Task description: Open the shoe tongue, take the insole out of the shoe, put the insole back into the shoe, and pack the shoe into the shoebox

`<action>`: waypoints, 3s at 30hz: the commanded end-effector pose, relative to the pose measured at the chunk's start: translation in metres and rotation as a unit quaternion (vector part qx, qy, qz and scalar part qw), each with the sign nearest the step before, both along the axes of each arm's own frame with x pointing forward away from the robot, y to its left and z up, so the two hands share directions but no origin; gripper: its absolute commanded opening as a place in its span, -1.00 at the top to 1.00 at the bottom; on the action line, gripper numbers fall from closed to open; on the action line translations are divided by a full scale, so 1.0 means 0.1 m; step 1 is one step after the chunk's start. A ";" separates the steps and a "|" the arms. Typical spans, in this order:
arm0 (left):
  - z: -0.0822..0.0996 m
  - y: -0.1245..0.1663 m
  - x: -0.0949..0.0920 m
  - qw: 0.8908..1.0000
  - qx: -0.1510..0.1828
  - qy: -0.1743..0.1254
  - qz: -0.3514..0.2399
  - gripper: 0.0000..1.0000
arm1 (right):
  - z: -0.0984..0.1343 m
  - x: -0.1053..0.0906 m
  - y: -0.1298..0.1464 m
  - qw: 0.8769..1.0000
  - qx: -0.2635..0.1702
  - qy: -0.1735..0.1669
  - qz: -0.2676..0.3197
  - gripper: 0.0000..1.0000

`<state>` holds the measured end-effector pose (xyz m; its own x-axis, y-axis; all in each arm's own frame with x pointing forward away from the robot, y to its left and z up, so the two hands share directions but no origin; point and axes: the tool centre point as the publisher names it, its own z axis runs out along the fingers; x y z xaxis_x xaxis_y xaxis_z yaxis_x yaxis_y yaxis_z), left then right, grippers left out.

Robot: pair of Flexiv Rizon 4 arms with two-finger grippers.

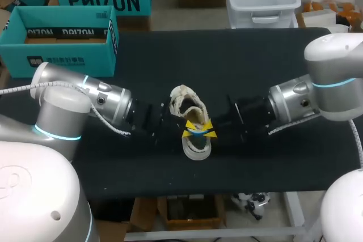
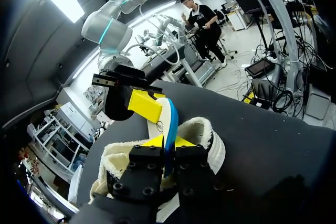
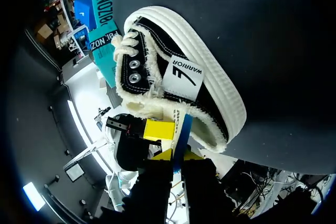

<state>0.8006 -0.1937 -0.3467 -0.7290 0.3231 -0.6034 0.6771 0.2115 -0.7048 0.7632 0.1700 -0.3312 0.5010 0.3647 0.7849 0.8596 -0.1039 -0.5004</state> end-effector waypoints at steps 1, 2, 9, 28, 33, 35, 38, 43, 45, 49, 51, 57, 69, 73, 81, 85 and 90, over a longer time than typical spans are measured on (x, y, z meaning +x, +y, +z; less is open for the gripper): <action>0.08 0.02 -0.12 1.000 -0.005 -0.010 -0.005 0.42 | -0.06 0.02 0.04 1.000 0.005 0.003 0.005 1.00; 0.12 0.03 -0.16 1.000 -0.009 -0.014 -0.008 0.07 | -0.08 0.04 0.04 1.000 0.007 0.004 0.007 1.00; 0.19 0.05 -0.22 1.000 -0.014 -0.025 -0.011 0.11 | -0.20 0.12 0.06 1.000 0.017 0.012 0.018 1.00; 0.05 0.05 -0.11 1.000 0.018 -0.001 -0.004 -0.21 | -0.33 0.26 0.06 0.999 0.017 0.030 0.032 1.00; 0.14 0.21 -0.15 1.000 0.017 0.001 -0.003 -1.00 | -0.36 0.27 0.08 0.999 0.006 0.031 0.039 1.00; 0.19 0.28 -0.16 1.000 0.014 0.013 -0.003 -1.00 | -0.36 0.27 0.09 0.999 -0.007 0.032 0.040 1.00; 0.32 0.42 -0.20 0.999 0.009 0.044 -0.015 -1.00 | -0.36 0.23 0.08 0.999 -0.022 0.026 0.039 1.00; 0.51 0.57 -0.24 0.996 0.025 0.082 0.007 -1.00 | -0.31 0.14 0.05 0.998 -0.061 0.007 0.031 1.00; 0.59 0.62 -0.24 0.994 0.033 0.100 0.019 -1.00 | -0.30 0.12 0.04 0.996 -0.082 -0.005 0.028 1.00; 0.72 0.65 -0.23 0.986 0.063 0.141 0.058 -1.00 | -0.26 0.10 0.04 0.994 -0.105 -0.022 0.034 0.64; 0.79 0.67 -0.22 0.981 0.086 0.156 0.080 -1.00 | -0.24 0.09 0.03 0.992 -0.115 -0.032 0.037 0.16; 0.96 0.73 -0.26 0.964 0.143 0.188 0.118 -1.00 | -0.18 0.05 -0.05 0.986 -0.152 -0.056 0.044 -0.48; 1.11 1.02 -0.33 0.930 0.208 0.218 0.209 -1.00 | 0.05 0.18 -0.10 0.955 -0.224 -0.172 0.088 1.00; 1.09 1.21 -0.27 0.912 0.222 0.238 0.249 -1.00 | 0.08 0.21 -0.06 0.944 -0.244 -0.191 0.115 1.00; 1.05 1.50 -0.20 0.878 0.238 0.288 0.299 -1.00 | 0.00 0.17 0.00 0.913 -0.306 -0.223 0.151 1.00; 1.05 1.58 -0.17 0.862 0.245 0.319 0.310 -1.00 | -0.20 0.18 0.01 0.906 -0.314 -0.236 0.158 1.00; 1.06 1.59 -0.18 0.849 0.266 0.312 0.333 -1.00 | -0.43 0.19 0.01 0.895 -0.325 -0.259 0.164 1.00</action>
<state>0.7836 -0.0297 -0.2450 -0.9818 -0.1765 0.0708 -0.1842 0.7903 -0.5843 0.7825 0.1611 -0.3540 -0.0775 0.8676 0.4912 0.9956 0.0930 -0.0072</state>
